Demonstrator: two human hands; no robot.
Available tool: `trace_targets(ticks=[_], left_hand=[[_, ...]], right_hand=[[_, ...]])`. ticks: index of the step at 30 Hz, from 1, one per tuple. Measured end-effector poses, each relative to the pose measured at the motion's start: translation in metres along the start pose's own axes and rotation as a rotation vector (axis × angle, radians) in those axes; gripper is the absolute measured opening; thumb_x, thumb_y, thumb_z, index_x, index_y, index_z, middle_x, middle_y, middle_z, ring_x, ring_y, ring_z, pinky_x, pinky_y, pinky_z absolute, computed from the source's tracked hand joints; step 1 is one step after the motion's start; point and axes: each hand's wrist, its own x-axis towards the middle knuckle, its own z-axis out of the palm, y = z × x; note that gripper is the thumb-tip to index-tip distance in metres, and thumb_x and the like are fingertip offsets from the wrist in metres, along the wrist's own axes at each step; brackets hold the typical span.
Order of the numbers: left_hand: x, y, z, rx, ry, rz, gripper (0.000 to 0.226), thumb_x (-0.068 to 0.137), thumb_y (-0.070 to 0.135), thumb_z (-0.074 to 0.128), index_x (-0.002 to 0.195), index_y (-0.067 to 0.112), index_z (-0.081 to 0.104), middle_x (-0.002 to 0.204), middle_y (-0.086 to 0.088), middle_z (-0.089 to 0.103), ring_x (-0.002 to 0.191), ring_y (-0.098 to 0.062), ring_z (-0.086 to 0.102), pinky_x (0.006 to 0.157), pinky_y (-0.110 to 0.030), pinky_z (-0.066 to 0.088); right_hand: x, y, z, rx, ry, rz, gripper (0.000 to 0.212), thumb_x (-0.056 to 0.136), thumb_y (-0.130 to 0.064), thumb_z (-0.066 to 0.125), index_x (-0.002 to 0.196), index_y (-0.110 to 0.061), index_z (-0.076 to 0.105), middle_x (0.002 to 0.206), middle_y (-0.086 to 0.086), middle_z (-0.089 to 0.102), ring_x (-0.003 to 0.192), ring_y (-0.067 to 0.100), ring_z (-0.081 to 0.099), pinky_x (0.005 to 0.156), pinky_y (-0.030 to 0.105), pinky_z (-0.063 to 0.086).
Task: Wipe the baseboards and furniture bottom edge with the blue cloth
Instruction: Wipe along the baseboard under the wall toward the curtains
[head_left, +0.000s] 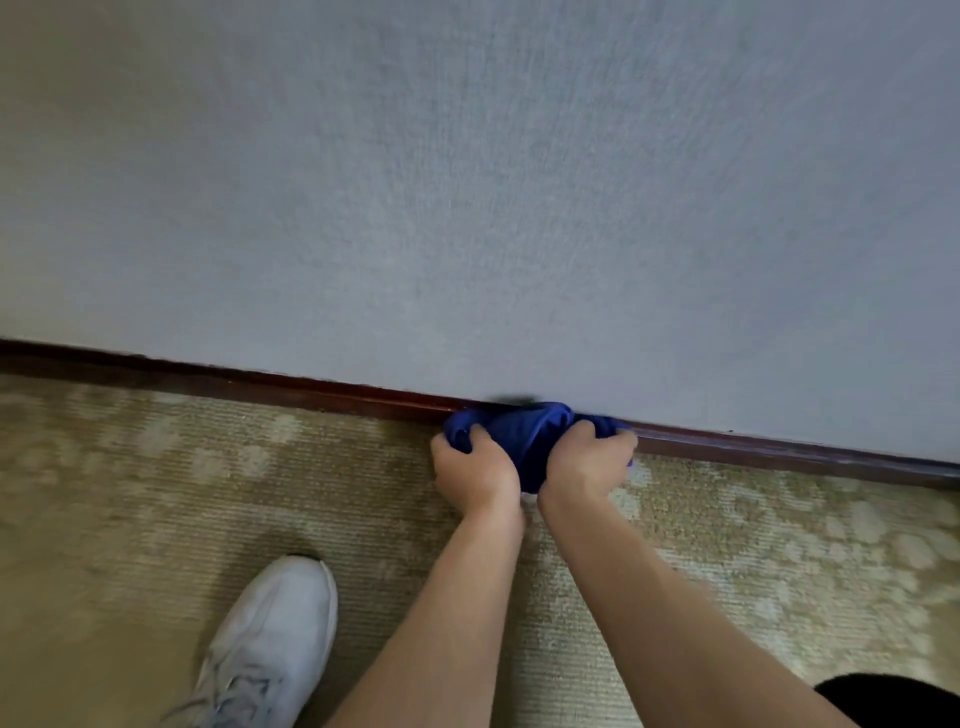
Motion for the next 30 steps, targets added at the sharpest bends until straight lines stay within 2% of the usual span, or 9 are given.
trace_targets(ticks=[4, 7, 10, 13, 15, 19, 22, 25, 30], left_hand=[[0.025, 0.024, -0.044, -0.011, 0.32, 0.26, 0.032, 0.099, 0.021, 0.051, 0.127, 0.005, 0.052, 0.123, -0.015, 0.061, 0.111, -0.032, 0.06, 0.084, -0.024, 0.041], [0.032, 0.033, -0.043, -0.029, 0.366, 0.341, 0.029, 0.097, 0.02, 0.054, 0.122, 0.005, 0.055, 0.118, -0.015, 0.064, 0.104, -0.03, 0.062, 0.081, -0.024, 0.042], [0.011, 0.023, -0.023, -0.013, 0.24, 0.26, 0.024, 0.098, 0.023, 0.053, 0.118, 0.011, 0.055, 0.111, -0.007, 0.062, 0.095, -0.023, 0.06, 0.076, -0.025, 0.041], [0.006, 0.009, -0.017, -0.009, 0.05, 0.171, 0.014, 0.098, 0.024, 0.053, 0.11, 0.018, 0.053, 0.106, -0.002, 0.06, 0.098, -0.024, 0.061, 0.08, -0.03, 0.046], [0.018, 0.014, -0.031, -0.031, 0.109, 0.176, 0.02, 0.098, 0.02, 0.053, 0.116, 0.014, 0.055, 0.112, -0.007, 0.062, 0.104, -0.028, 0.062, 0.087, -0.032, 0.049], [0.052, 0.039, -0.079, -0.092, 0.407, 0.248, 0.035, 0.099, 0.014, 0.049, 0.133, 0.004, 0.049, 0.124, -0.013, 0.059, 0.111, -0.026, 0.058, 0.083, -0.018, 0.039], [0.07, 0.047, -0.092, -0.144, 0.464, 0.299, 0.033, 0.098, 0.017, 0.05, 0.13, 0.006, 0.051, 0.124, -0.013, 0.061, 0.109, -0.028, 0.061, 0.082, -0.02, 0.043], [0.048, 0.043, -0.067, -0.029, 0.347, 0.341, 0.032, 0.098, 0.016, 0.051, 0.128, 0.005, 0.052, 0.119, -0.011, 0.061, 0.104, -0.026, 0.059, 0.078, -0.015, 0.035], [0.005, 0.004, -0.029, 0.192, -0.178, 0.269, 0.008, 0.098, 0.022, 0.05, 0.103, 0.016, 0.054, 0.097, -0.005, 0.064, 0.091, -0.026, 0.064, 0.081, -0.035, 0.052]], right_hand=[[-0.055, 0.018, 0.033, -0.091, -0.267, -0.047, 0.04, 0.093, -0.005, 0.046, 0.133, -0.001, 0.046, 0.13, 0.019, 0.056, 0.122, 0.032, 0.053, 0.101, 0.03, 0.038], [-0.057, 0.023, 0.042, -0.078, -0.354, -0.01, 0.041, 0.09, -0.006, 0.049, 0.131, 0.001, 0.049, 0.127, 0.017, 0.058, 0.121, 0.032, 0.054, 0.106, 0.035, 0.041], [-0.033, 0.021, 0.028, -0.021, -0.225, 0.009, 0.037, 0.084, -0.008, 0.049, 0.119, 0.002, 0.055, 0.117, 0.02, 0.064, 0.111, 0.036, 0.061, 0.1, 0.048, 0.048], [-0.017, 0.014, 0.021, 0.047, -0.018, 0.023, 0.03, 0.088, -0.006, 0.048, 0.116, 0.001, 0.054, 0.115, 0.02, 0.064, 0.107, 0.036, 0.061, 0.097, 0.044, 0.048], [-0.033, 0.014, 0.032, 0.021, -0.025, -0.016, 0.03, 0.09, -0.006, 0.046, 0.119, 0.0, 0.052, 0.12, 0.02, 0.062, 0.113, 0.036, 0.058, 0.099, 0.037, 0.044], [-0.094, 0.029, 0.074, -0.084, -0.324, -0.07, 0.027, 0.091, -0.003, 0.047, 0.117, 0.004, 0.051, 0.112, 0.017, 0.06, 0.105, 0.029, 0.056, 0.089, 0.023, 0.037], [-0.107, 0.037, 0.09, -0.113, -0.498, -0.064, 0.023, 0.086, -0.006, 0.05, 0.107, 0.002, 0.056, 0.108, 0.017, 0.064, 0.101, 0.031, 0.06, 0.097, 0.036, 0.047], [-0.079, 0.033, 0.069, -0.067, -0.391, -0.021, 0.027, 0.084, -0.006, 0.051, 0.109, 0.002, 0.058, 0.107, 0.018, 0.066, 0.101, 0.031, 0.062, 0.097, 0.045, 0.05], [-0.008, 0.011, 0.017, 0.071, 0.051, 0.026, 0.031, 0.091, -0.008, 0.048, 0.12, 0.001, 0.052, 0.115, 0.018, 0.061, 0.107, 0.032, 0.06, 0.092, 0.036, 0.048]])
